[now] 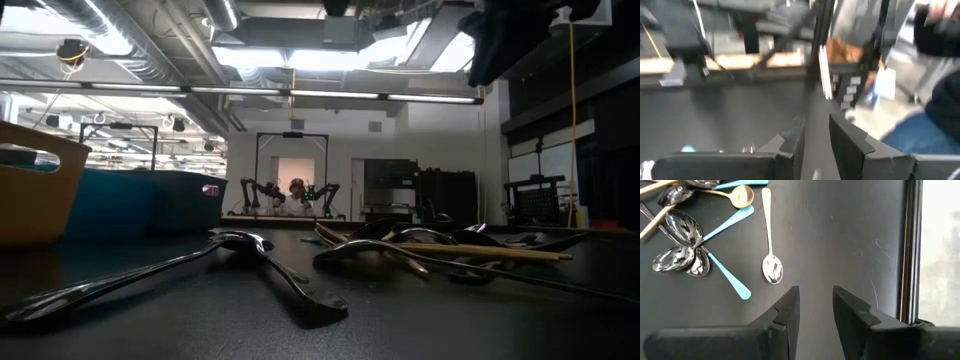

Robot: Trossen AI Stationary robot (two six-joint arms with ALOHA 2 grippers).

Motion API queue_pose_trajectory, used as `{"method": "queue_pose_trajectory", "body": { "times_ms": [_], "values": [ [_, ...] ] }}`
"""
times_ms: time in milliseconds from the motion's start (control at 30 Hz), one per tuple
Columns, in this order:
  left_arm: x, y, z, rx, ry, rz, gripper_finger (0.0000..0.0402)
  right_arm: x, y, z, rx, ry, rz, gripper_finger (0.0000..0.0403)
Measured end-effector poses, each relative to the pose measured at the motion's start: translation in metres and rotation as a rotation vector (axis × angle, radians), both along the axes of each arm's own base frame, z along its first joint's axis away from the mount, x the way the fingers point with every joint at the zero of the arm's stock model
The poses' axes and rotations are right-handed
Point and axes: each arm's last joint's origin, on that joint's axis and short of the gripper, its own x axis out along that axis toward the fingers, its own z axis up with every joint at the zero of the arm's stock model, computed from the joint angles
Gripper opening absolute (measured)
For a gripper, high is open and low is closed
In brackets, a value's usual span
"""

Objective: Sort silverware by color (type)
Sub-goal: Put the black spoon into the orange bin

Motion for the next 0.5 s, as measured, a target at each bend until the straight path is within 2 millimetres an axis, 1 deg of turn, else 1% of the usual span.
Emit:
{"method": "queue_pose_trajectory", "body": {
  "times_ms": [100, 200, 367, 433, 500],
  "values": [
    [0.006, -0.001, -0.004, 0.070, 0.159, -0.006, 0.0083, -0.006, -0.001, 0.005, 0.004, -0.026, 0.000, 0.0106],
    [0.006, -0.001, -0.012, 0.157, 0.296, -0.030, 0.0083, -0.007, -0.001, 0.008, 0.007, -0.049, 0.000, 0.0106],
    [-0.007, -0.002, -0.029, 0.291, 0.461, -0.100, 0.0082, -0.006, -0.001, 0.008, 0.014, -0.056, 0.003, 0.0106],
    [-0.013, -0.003, -0.036, 0.313, 0.513, -0.111, 0.0083, -0.006, 0.000, 0.007, 0.017, -0.052, 0.005, 0.0106],
    [-0.016, -0.007, -0.041, 0.320, 0.524, -0.122, 0.0082, -0.005, 0.000, 0.007, 0.017, -0.051, 0.005, 0.0106]
  ]
}}
